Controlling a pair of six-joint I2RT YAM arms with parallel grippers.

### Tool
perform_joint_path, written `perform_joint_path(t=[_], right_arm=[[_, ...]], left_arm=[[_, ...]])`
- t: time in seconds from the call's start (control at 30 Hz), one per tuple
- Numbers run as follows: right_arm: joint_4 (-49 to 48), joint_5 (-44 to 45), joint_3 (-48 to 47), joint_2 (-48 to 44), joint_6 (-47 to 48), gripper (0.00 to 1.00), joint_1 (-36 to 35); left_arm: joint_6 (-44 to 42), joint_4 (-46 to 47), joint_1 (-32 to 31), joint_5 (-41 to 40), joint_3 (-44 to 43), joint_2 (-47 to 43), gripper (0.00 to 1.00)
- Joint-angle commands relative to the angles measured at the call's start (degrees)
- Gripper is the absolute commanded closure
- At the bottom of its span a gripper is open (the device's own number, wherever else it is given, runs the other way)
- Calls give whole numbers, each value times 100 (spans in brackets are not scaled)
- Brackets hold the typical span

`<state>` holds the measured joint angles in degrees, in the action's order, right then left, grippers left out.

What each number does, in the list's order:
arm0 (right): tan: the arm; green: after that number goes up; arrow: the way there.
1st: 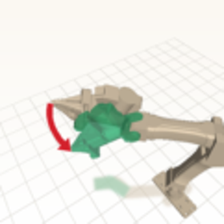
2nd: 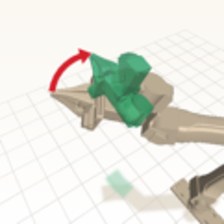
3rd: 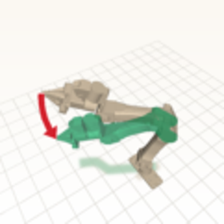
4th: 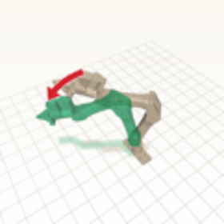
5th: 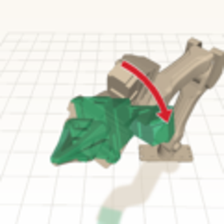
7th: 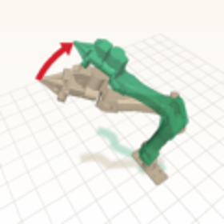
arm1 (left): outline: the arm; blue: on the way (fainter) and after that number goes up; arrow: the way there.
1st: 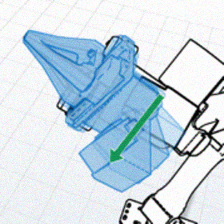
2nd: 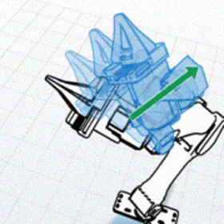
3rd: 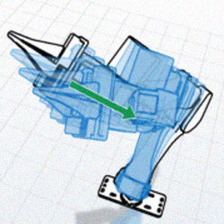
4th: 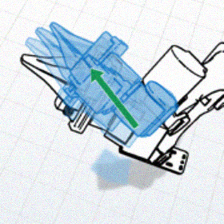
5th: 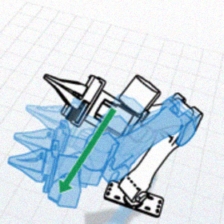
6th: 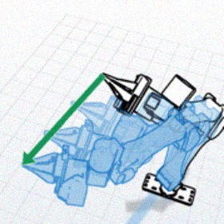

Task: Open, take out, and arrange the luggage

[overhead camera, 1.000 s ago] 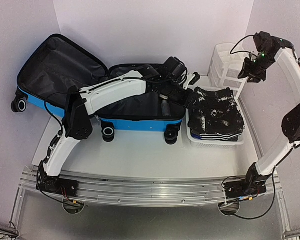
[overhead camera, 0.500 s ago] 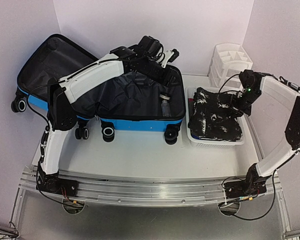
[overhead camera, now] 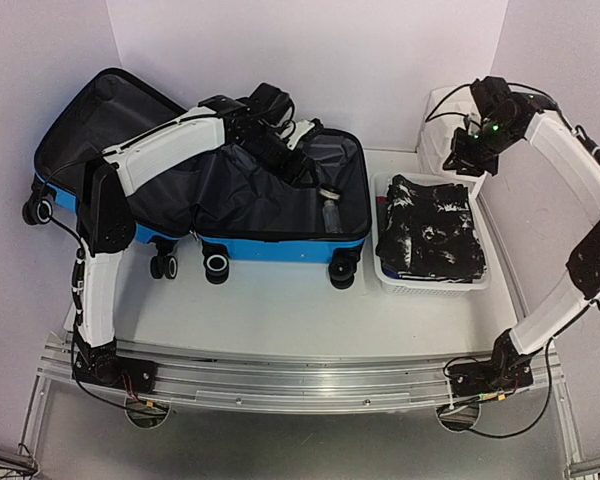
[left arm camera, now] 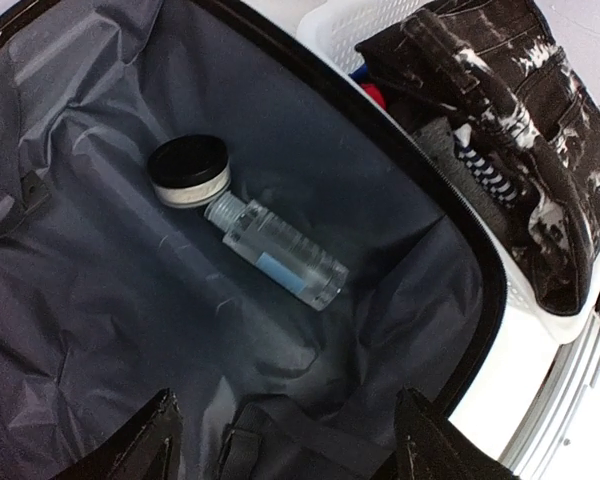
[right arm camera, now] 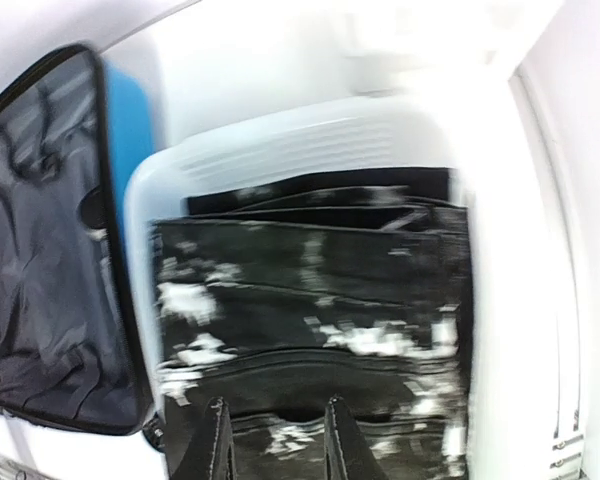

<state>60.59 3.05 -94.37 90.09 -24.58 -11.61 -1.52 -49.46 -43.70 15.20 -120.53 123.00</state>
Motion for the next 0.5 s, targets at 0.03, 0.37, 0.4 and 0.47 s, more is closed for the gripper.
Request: perform_joint_path(t=[0.03, 0.37, 0.4, 0.47], right_arm=[[217, 169, -682, 544, -211, 78, -406], [259, -43, -1706, 1726, 346, 69, -606], [262, -91, -1827, 1933, 425, 68, -606], [254, -108, -2125, 2320, 561, 66, -604]], left_arm=[[-396, -235, 536, 501, 458, -642, 25], [-586, -341, 784, 575, 736, -584, 22], [-636, -408, 784, 510, 701, -577, 22], [-831, -604, 788, 390, 640, -585, 22]])
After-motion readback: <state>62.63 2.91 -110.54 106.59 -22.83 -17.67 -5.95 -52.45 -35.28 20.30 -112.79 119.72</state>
